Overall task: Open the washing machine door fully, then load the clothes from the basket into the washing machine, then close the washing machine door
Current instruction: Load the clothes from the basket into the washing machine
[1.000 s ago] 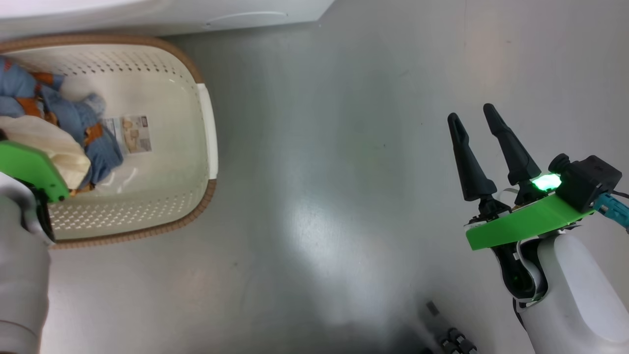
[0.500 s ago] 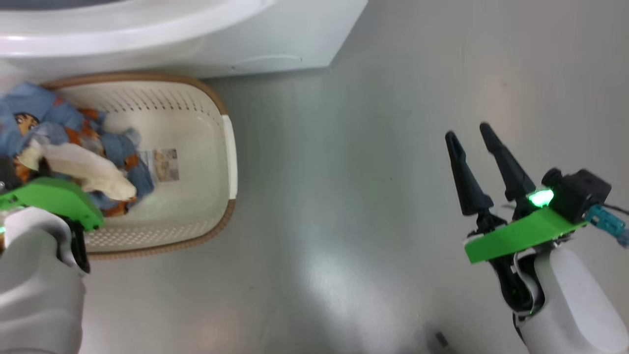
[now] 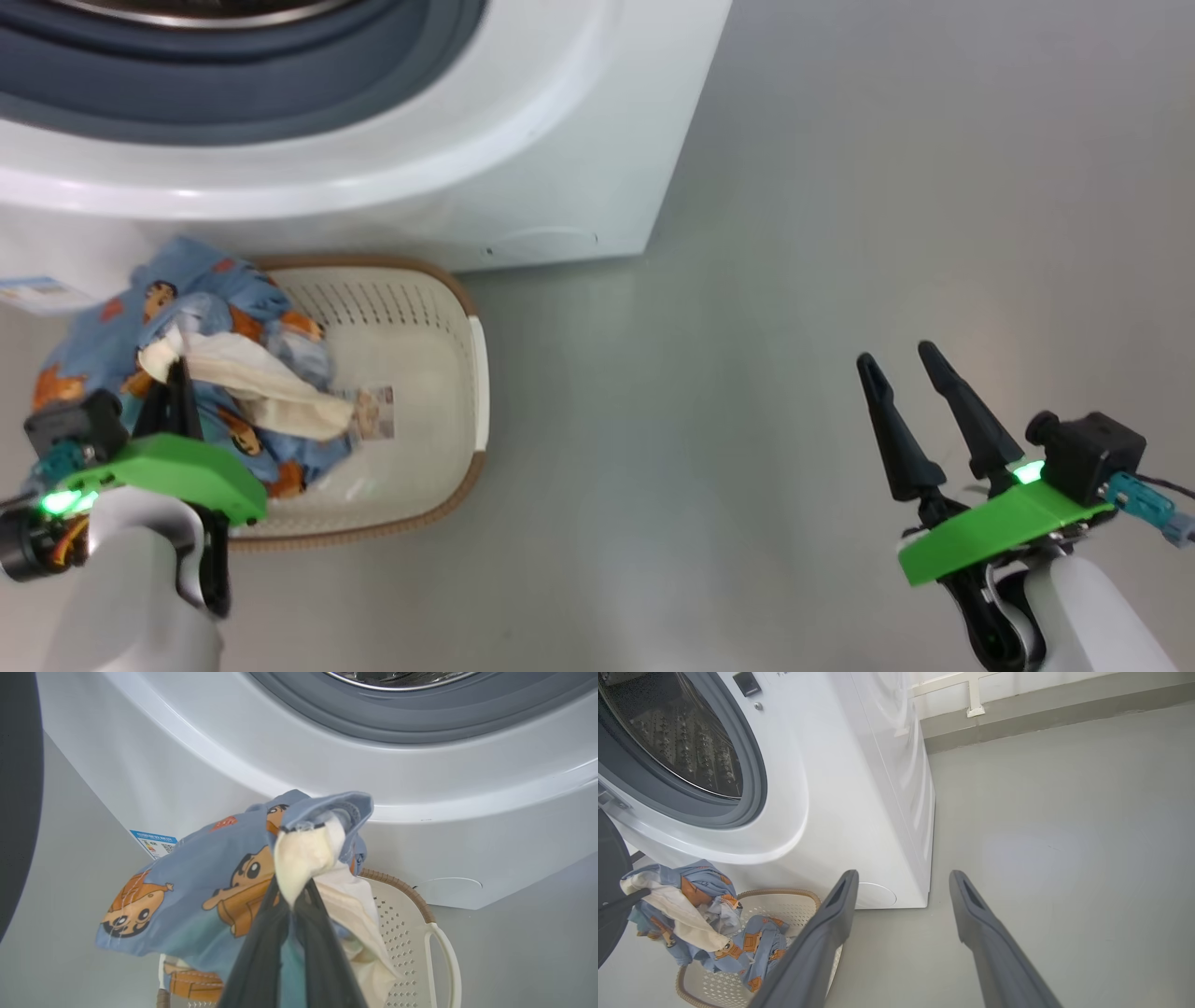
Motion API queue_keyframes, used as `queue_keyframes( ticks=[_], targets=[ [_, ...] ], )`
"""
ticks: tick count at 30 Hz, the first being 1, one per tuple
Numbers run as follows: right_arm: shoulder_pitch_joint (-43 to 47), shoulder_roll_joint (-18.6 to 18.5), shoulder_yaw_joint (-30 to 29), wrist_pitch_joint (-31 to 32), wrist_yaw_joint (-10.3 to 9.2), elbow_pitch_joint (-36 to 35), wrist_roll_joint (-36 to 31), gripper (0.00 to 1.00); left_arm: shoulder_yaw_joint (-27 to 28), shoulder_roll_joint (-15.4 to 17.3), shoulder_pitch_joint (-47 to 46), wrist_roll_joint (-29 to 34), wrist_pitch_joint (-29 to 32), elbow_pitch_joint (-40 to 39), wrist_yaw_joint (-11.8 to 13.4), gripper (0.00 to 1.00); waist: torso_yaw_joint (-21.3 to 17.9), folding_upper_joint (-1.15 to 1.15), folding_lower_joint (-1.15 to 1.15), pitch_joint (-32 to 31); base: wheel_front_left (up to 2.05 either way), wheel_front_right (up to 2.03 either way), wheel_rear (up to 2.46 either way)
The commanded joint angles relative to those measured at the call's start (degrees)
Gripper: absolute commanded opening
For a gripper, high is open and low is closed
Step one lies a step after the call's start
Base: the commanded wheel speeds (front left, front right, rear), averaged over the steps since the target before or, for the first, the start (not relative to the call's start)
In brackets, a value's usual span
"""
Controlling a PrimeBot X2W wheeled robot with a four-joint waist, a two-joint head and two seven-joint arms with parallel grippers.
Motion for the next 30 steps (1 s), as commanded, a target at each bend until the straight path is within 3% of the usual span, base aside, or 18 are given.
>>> queue_keyframes(
  ticks=[1,16,30],
  targets=[
    [2.4,-0.9,0.4,-0.7,0.09,-0.9,0.6,1.00,2.5,1.4,3.1,1.0,-0.7,-3.9,-1.3,0.00,1.0,0.00,0.00,-5.5,0.00,0.00,0.00],
    [9.2,-2.7,-2.1,-0.7,0.09,-0.4,1.1,1.00,5.7,-3.1,18.4,4.6,-0.7,-22.7,-5.2,0.00,1.8,0.00,0.00,-14.0,0.00,0.00,0.00],
    [11.9,-2.5,-3.8,-0.7,0.09,-1.1,1.1,1.00,7.5,-5.0,31.6,3.8,-0.7,-38.8,-4.1,0.00,1.9,0.00,0.00,-14.8,0.00,0.00,0.00]
  ],
)
